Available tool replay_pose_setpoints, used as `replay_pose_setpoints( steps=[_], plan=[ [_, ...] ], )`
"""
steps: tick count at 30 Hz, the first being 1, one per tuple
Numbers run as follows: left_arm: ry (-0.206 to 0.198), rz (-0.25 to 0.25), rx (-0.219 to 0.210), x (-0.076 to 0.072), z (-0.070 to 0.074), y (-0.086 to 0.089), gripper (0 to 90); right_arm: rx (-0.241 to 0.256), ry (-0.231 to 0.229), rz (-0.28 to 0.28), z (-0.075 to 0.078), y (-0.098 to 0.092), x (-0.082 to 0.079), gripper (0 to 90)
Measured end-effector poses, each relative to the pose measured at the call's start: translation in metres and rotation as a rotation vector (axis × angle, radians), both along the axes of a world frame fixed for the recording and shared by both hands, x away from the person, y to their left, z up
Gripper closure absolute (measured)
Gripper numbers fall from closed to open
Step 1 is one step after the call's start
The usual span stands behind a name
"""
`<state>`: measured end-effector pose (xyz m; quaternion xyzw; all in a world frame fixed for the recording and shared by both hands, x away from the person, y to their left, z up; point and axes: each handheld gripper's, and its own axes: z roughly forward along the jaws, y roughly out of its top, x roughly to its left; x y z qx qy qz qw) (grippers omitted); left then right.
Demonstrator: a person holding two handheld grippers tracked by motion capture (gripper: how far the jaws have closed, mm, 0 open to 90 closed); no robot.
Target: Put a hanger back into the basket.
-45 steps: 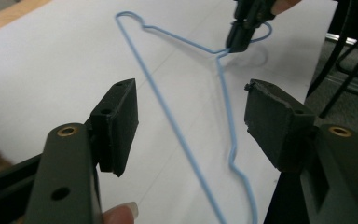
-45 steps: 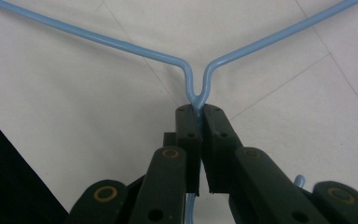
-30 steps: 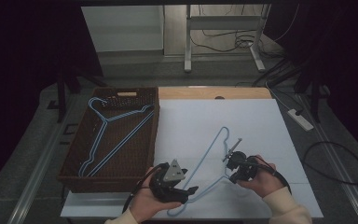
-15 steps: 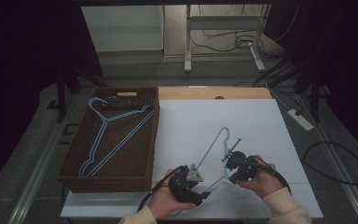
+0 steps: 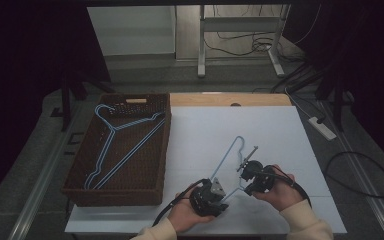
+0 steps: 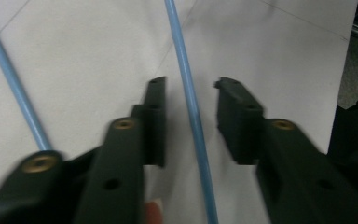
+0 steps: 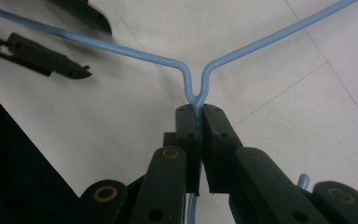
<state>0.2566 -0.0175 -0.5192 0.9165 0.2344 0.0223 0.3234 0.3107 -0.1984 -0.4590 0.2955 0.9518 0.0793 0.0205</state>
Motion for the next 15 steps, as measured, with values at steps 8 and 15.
replay_pose_setpoints(
  steps=[8,15],
  plan=[
    [0.033,0.021,-0.001,0.002,0.0006,0.0007,83.6,0.023,-0.003,-0.005,0.0022,-0.002,-0.0009,85.6],
    [0.042,0.089,-0.014,0.0051,0.0015,0.0094,86.9,0.139,-0.05,0.008,0.0077,-0.0079,-0.003,80.5]
  ],
)
